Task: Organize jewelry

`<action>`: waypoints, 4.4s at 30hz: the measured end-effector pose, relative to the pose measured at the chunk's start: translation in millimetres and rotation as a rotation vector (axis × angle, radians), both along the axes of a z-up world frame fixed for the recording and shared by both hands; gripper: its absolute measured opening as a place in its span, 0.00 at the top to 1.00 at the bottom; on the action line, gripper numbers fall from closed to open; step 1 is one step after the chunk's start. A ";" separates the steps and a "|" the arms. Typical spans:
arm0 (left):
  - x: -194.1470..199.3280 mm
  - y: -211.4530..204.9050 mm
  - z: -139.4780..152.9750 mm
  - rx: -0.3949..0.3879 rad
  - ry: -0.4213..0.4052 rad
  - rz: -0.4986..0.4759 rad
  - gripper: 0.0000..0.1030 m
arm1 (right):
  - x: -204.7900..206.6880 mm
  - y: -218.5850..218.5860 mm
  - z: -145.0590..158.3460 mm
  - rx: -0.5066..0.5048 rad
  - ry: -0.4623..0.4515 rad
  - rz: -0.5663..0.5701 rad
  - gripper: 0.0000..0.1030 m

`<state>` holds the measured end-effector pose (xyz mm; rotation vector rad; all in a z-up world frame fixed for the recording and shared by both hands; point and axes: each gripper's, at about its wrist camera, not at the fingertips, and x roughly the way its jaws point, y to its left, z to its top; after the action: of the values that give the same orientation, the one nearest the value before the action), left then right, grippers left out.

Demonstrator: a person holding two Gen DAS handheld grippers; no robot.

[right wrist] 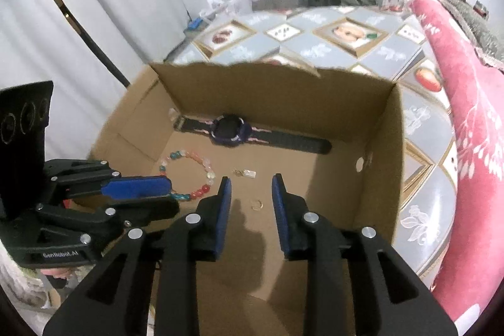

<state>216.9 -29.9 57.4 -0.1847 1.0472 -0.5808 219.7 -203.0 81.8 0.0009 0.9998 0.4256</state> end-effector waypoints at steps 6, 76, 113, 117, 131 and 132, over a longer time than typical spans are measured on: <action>-55.6 32.1 39.7 -0.007 -0.201 0.004 0.59 | -58.4 -20.5 37.9 0.110 -0.141 0.001 0.62; -163.0 16.9 -90.5 0.345 -0.254 -0.009 1.00 | -187.0 -5.1 -99.5 0.182 -0.035 -0.186 0.54; -155.8 9.7 -94.0 0.377 -0.315 -0.049 0.86 | -183.1 -3.5 -102.5 0.196 -0.026 -0.184 0.54; -160.8 14.2 -92.1 0.377 -0.313 -0.034 0.86 | -184.0 -3.7 -100.7 0.193 -0.033 -0.182 0.54; -168.4 30.8 -87.7 0.333 -0.304 0.025 0.86 | -174.6 18.6 -95.0 0.078 -0.077 -0.133 0.55; -168.2 31.6 -87.9 0.331 -0.304 0.026 0.86 | -173.5 20.2 -95.3 0.056 -0.083 -0.132 0.55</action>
<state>48.7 1.7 -30.5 0.1762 0.8286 -0.3899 46.2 -182.8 -13.4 0.0987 0.8997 0.3302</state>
